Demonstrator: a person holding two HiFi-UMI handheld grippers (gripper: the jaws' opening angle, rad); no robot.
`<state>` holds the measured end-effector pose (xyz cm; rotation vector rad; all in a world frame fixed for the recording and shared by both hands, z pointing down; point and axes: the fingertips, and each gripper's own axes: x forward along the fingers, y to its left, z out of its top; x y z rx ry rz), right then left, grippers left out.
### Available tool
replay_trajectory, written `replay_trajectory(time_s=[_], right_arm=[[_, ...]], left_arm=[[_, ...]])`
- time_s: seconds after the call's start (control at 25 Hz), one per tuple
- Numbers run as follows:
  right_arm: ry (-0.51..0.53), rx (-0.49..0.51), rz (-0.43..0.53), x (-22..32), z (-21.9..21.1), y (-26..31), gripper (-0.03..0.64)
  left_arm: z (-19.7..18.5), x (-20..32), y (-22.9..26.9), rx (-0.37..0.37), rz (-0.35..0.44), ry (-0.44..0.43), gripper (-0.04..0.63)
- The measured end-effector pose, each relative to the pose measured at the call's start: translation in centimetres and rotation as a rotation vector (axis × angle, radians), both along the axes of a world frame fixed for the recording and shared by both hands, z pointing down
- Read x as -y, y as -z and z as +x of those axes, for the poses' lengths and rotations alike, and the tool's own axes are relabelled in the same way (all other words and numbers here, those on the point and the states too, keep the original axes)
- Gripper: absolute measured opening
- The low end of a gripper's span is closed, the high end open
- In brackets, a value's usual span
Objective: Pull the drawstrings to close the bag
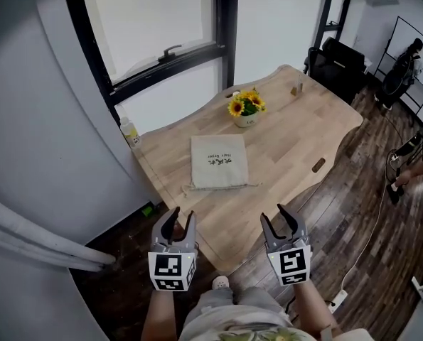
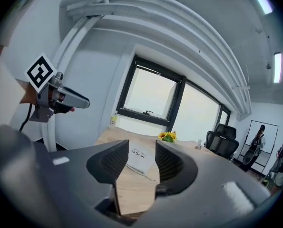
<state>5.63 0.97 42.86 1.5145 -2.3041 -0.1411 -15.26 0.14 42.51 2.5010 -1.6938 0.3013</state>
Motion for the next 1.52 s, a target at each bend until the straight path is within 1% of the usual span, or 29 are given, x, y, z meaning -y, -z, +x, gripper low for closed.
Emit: replay_trajectory(time_s=[0.16, 0.36, 0.52, 0.68, 0.8, 0.92, 1.0, 1.12, 1.32, 1.52], right_arm=[[-0.019, -0.055, -0.021, 1.6, 0.4, -1.4, 0.179], [-0.022, -0.132, -0.057, 3.8, 1.3, -3.6, 0.179], [0.008, -0.205, -0.099, 6.4, 2.0, -6.4, 0.179], [0.059, -0.275, -0.152, 8.7, 2.3, -9.2, 0.179], [0.108, -0.336, -0.185, 10.6, 2.4, -11.0, 0.179], [0.145, -0.365, -0.214, 12.4, 2.3, -12.6, 0.179], [0.167, -0.378, -0.236, 13.5, 2.2, -13.7, 0.179], [0.203, -0.395, -0.276, 14.7, 1.9, -15.4, 0.179], [0.245, -0.426, -0.329, 16.2, 1.7, -17.9, 0.179], [0.263, -0.441, -0.376, 17.3, 2.0, -20.3, 0.178]], left_arm=[[-1.0, 2.4, -2.8, 0.059, -0.057, -0.012, 0.155], [-1.7, 4.7, -4.9, 0.073, -0.109, -0.004, 0.156], [-1.5, 7.0, -6.9, 0.080, -0.157, 0.006, 0.156], [-0.6, 8.8, -9.1, 0.113, -0.210, 0.002, 0.156], [0.6, 10.4, -10.6, 0.170, -0.239, -0.024, 0.156], [1.8, 12.2, -11.8, 0.237, -0.254, -0.055, 0.156], [2.5, 13.0, -12.8, 0.254, -0.277, -0.070, 0.156], [2.8, 13.1, -15.4, 0.254, -0.346, -0.070, 0.156], [0.8, 14.6, -18.6, 0.330, -0.410, -0.052, 0.156], [-2.1, 16.7, -22.2, 0.456, -0.464, -0.038, 0.156]])
